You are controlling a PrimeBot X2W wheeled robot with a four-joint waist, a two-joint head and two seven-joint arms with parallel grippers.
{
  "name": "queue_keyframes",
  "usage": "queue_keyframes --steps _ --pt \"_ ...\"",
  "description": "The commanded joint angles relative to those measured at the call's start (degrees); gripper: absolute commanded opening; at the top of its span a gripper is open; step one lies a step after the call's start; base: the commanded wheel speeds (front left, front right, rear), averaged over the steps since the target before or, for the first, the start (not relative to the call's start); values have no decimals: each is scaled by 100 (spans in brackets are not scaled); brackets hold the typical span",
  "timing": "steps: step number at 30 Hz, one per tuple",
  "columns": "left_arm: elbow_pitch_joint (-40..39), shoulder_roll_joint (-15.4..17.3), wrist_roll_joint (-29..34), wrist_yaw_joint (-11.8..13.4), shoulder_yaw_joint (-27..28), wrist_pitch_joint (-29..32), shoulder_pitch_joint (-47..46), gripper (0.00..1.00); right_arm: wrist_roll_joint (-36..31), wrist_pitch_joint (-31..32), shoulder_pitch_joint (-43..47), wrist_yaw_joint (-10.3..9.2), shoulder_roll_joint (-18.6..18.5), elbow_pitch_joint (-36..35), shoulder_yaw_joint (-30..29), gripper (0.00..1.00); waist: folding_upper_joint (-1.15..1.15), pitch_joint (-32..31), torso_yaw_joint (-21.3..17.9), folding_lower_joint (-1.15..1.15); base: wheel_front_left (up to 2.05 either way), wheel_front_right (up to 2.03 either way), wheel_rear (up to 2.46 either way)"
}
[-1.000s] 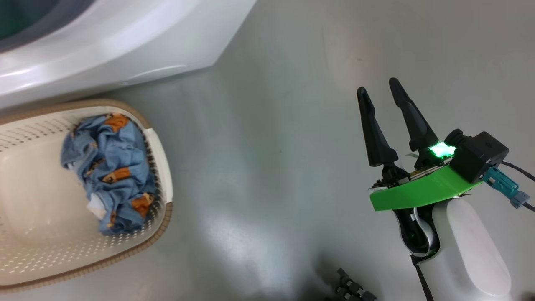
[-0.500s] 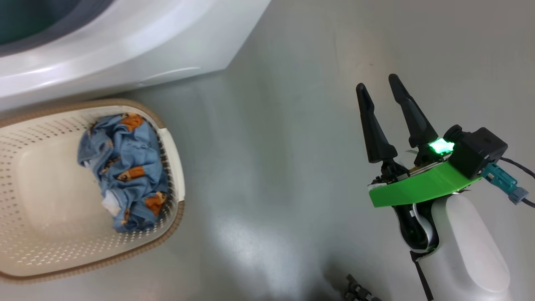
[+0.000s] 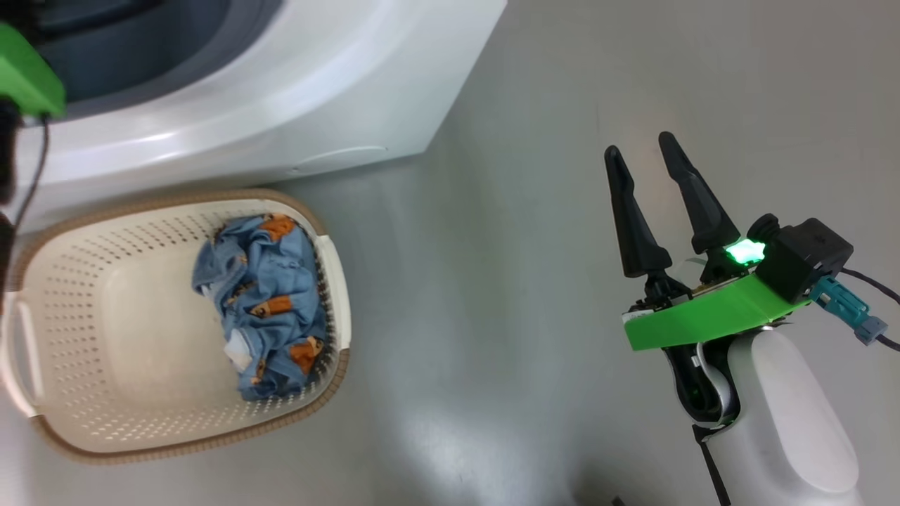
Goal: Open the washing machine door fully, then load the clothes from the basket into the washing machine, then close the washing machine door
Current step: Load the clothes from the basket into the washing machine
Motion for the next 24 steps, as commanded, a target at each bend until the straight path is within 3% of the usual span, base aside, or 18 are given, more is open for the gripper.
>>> queue_keyframes --steps 1,9,24 --pt "-200 259 -44 -11 87 -57 123 100 -67 -27 204 9 16 -102 70 100 0 -181 131 -1 0 0 0" --pt "-1076 332 -160 136 262 -140 1132 100 -111 -27 312 9 16 -16 11 100 0 -642 319 -1 0 0 0" --pt "-3495 666 -324 838 690 -150 3690 100 -83 -27 558 9 -129 136 -32 100 0 -1558 620 -1 0 0 0"
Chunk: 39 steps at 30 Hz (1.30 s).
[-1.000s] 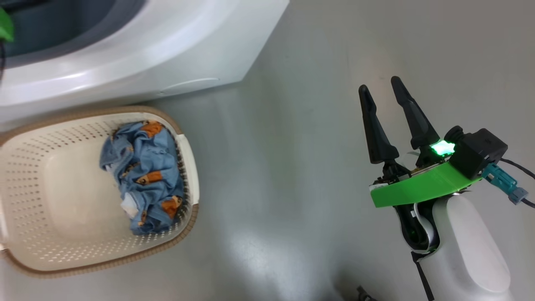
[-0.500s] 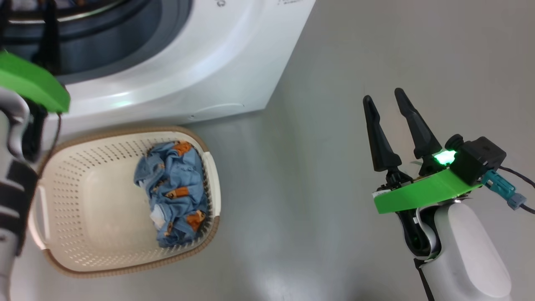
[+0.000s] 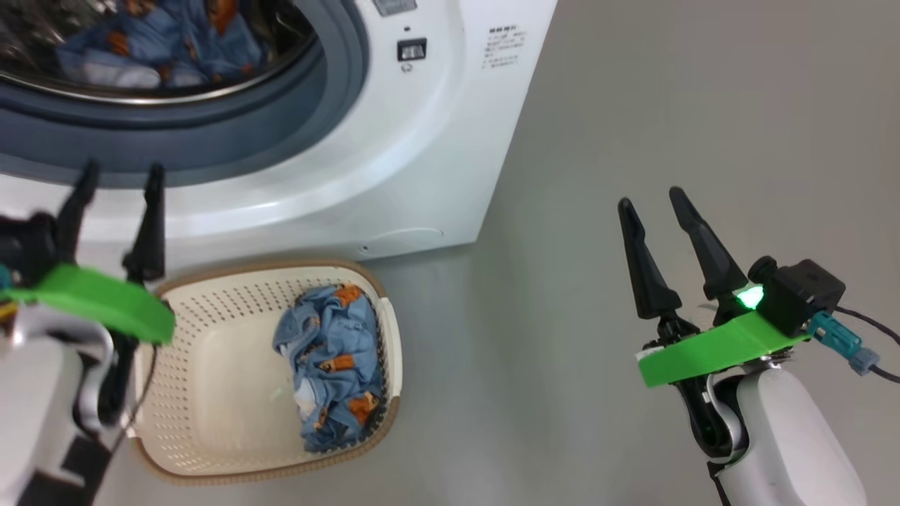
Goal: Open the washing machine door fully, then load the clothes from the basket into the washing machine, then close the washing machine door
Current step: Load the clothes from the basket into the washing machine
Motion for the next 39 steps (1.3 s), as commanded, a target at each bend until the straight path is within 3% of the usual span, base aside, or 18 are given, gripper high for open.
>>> queue_keyframes --steps 1,11,18,30,39 --pt "-306 303 -107 84 249 -36 159 100 7 -27 114 9 -38 -100 101 100 0 -261 144 0 0 0 0" --pt "-1597 315 -235 593 433 -36 1586 100 65 -27 361 9 -258 -23 55 100 0 -885 410 0 0 0 0" --pt "-1997 141 -193 708 661 -37 2161 100 89 -27 490 9 -362 -16 54 100 0 -1135 548 0 0 0 0" --pt "-2335 -431 271 594 1198 -37 3084 100 153 -27 833 9 -528 37 65 100 0 -1573 779 0 0 0 0" --pt "-2392 -719 592 352 1441 -37 3362 100 196 -27 925 9 -624 80 118 100 0 -1685 833 0 0 0 0"
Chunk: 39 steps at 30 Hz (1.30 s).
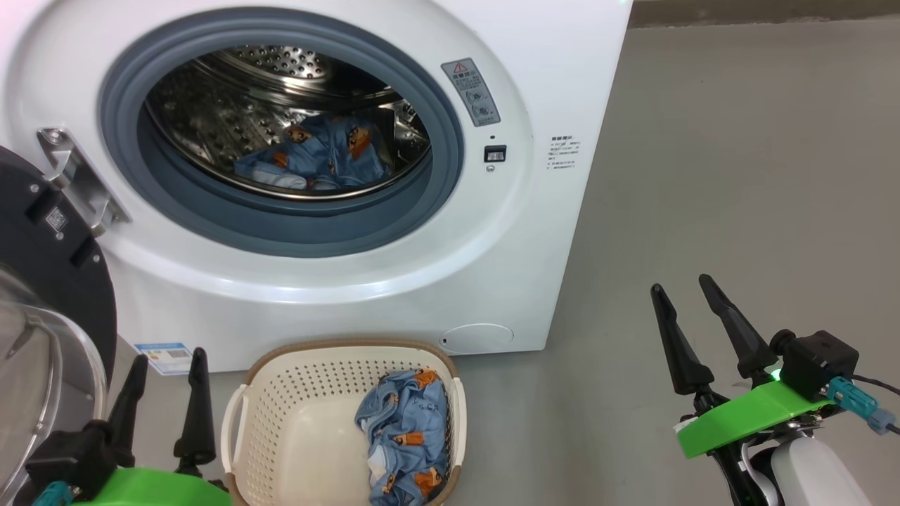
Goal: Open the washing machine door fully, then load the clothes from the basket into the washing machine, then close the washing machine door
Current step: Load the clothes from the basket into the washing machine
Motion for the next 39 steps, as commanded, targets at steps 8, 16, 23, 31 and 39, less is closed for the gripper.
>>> queue_keyframes --steps 8,16,23,31,39 --pt "-52 -112 227 -190 382 -37 -66 100 59 -28 -23 9 -127 -108 174 100 0 -41 -9 0 0 0 0" --pt "3 -248 344 -302 502 -37 -74 100 56 -28 -27 9 -129 -122 169 100 0 -10 -10 0 0 0 0" --pt "56 -302 392 -367 581 -37 -101 100 45 -28 -60 9 -120 -129 157 100 0 34 -18 0 0 0 0" --pt "170 -355 402 -459 606 -37 -186 100 26 -28 -120 9 -87 -144 148 100 0 189 -62 0 0 0 0" --pt "388 -350 400 -565 487 -21 -464 100 -10 -28 -319 9 -47 -188 176 100 0 618 -166 0 0 0 0"
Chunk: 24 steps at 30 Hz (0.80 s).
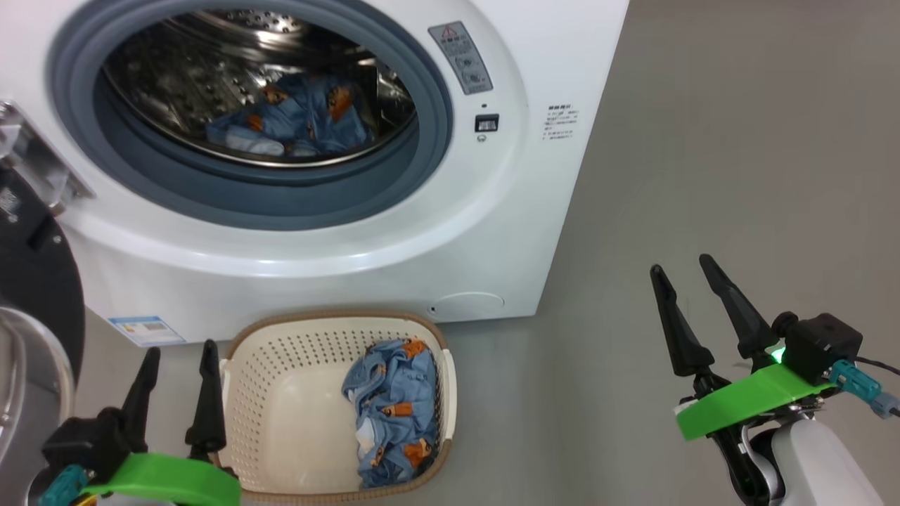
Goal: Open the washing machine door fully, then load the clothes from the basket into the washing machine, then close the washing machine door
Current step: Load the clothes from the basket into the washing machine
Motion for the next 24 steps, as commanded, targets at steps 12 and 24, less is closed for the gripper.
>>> queue_keyframes --steps 12,24 --pt "375 196 26 -242 34 -20 -885 100 -125 -28 -420 9 205 -308 62 100 0 1078 -325 0 0 0 0" --pt "846 370 -112 -464 -111 161 -1605 100 -212 -28 -705 9 408 -485 -132 100 0 2012 -504 0 0 0 0"
